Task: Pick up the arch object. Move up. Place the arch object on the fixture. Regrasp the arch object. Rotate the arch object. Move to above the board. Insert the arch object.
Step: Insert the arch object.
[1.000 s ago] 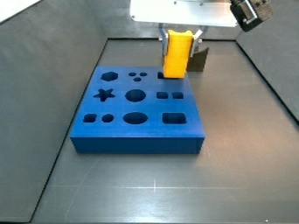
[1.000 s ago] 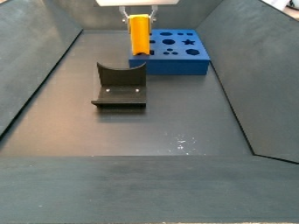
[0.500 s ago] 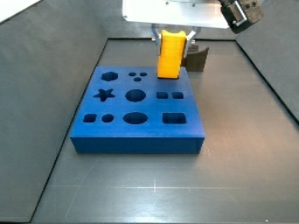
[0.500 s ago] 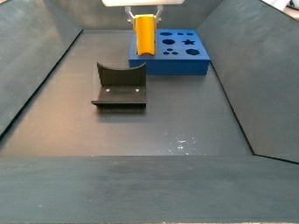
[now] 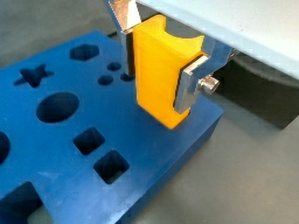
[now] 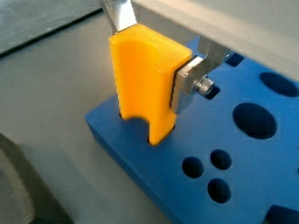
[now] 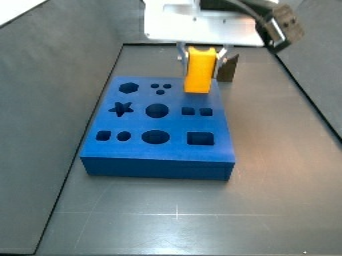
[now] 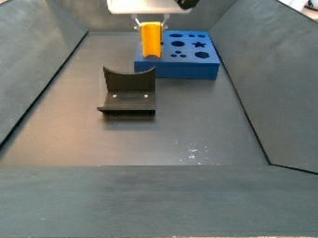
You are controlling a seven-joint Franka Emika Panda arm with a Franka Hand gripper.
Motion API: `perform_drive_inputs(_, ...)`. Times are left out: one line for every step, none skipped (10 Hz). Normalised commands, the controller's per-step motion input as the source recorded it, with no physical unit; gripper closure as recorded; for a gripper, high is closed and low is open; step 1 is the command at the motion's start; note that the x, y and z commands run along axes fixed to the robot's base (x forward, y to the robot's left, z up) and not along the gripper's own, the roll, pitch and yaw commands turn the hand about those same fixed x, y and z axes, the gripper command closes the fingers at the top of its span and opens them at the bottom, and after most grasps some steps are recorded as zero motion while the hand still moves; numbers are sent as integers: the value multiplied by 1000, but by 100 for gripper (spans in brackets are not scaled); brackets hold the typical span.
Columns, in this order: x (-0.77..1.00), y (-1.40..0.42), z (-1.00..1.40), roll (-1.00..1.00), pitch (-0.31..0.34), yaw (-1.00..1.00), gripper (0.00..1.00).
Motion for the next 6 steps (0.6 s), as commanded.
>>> perform_drive_inputs(0,0,-1000,106,-71,-17,100)
perform_drive_inputs(0,0,-940,120,-74,0,100)
perform_drive_inputs(0,46,0,-46,-53,0,100)
perform_drive_inputs(0,0,0,-10,-17,0,100)
perform_drive_inputs(0,0,0,0,9,0,100)
perform_drive_inputs(0,0,0,0,0,0,100)
